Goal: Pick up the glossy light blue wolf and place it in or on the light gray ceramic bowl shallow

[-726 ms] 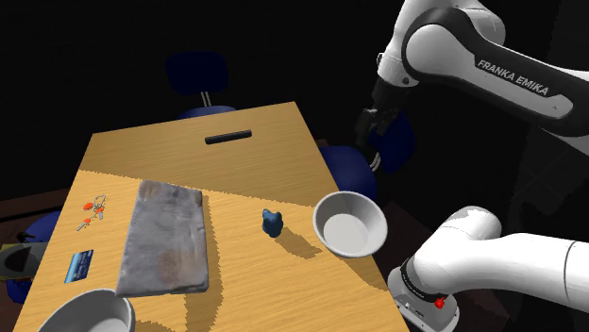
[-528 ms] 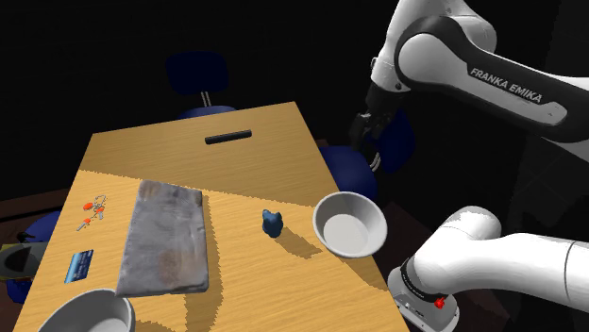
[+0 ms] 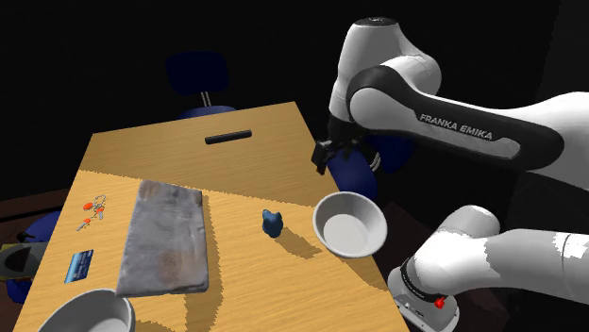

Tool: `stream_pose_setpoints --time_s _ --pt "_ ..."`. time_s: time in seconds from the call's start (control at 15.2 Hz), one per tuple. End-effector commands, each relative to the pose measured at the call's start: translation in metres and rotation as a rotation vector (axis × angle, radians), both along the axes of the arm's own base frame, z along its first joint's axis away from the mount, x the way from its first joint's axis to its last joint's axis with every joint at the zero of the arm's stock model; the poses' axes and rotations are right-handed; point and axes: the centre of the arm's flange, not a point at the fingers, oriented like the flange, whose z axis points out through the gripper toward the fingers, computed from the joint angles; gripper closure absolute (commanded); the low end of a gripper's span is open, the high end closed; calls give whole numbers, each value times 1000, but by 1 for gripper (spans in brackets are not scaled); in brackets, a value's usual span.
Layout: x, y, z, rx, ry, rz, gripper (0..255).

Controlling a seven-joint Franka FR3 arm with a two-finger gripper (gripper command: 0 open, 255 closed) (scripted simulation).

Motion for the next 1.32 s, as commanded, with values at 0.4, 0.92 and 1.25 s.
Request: stream_pose_setpoints --time_s 0.4,0.92,1.25 --pt "25 97 -56 -56 4 -41 0" --pt "54 189 -114 -112 10 -79 0" --pt "58 198 -142 -118 10 -84 0"
